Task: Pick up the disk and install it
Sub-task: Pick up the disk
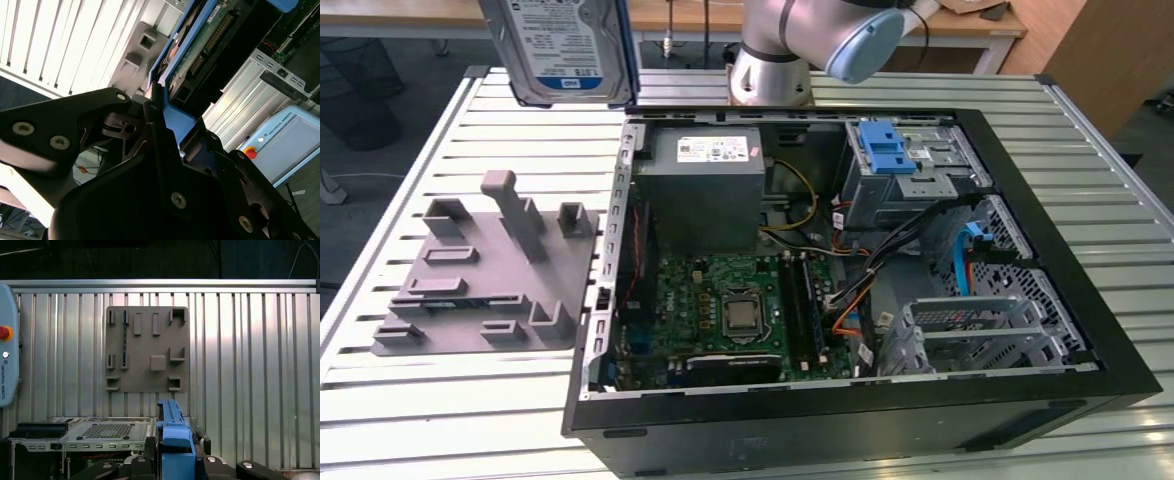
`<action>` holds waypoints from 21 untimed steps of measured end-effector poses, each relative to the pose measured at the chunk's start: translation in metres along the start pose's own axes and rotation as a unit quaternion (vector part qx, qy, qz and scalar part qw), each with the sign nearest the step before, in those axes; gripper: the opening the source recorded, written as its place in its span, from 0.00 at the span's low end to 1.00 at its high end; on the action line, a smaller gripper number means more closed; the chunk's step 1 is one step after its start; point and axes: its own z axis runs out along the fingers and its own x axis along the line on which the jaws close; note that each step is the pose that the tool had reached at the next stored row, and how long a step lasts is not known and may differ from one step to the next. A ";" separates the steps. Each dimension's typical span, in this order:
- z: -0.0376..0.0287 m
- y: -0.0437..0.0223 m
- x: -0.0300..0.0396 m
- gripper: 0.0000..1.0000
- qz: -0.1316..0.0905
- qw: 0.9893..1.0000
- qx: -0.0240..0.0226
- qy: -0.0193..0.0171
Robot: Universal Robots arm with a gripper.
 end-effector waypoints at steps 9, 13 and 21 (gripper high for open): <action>-0.0004 -0.0206 0.0006 0.36 0.000 1.000 0.000 0.000; -0.0005 -0.0358 0.0014 0.36 0.000 1.000 -0.001 0.000; 0.0015 -0.0374 0.0164 0.36 0.000 1.000 -0.001 0.000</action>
